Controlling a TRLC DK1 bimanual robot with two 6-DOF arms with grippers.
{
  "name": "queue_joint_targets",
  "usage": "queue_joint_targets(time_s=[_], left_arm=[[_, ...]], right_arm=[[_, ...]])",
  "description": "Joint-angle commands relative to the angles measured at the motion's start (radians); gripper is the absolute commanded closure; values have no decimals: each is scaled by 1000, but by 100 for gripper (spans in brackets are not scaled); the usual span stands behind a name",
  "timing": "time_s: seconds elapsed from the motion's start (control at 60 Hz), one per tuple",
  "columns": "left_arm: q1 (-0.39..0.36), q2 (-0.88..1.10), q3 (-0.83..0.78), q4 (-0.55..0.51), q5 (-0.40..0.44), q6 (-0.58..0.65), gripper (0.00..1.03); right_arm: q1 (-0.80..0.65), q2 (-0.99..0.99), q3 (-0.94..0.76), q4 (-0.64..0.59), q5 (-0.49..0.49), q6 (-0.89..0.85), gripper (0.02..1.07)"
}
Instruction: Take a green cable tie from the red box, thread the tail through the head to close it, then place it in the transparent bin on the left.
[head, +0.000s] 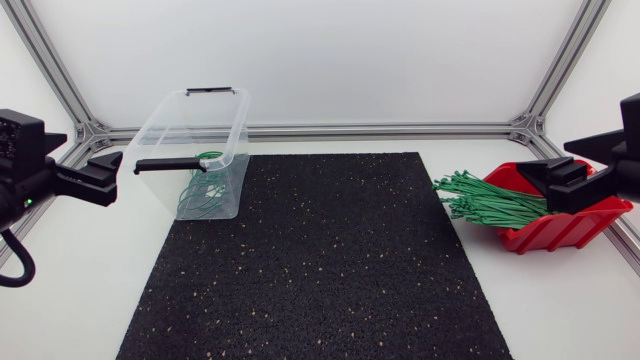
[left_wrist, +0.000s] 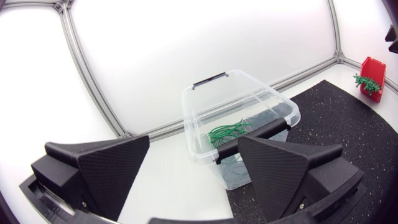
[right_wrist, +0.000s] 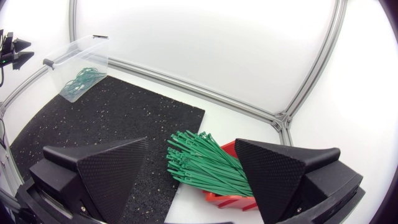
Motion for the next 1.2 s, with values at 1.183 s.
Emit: queue_joint_targets(time_s=[1.183], left_arm=[[-59, -698, -528, 5, -47, -339, 4]], right_arm=[[114, -624, -638, 441, 201, 332, 6]])
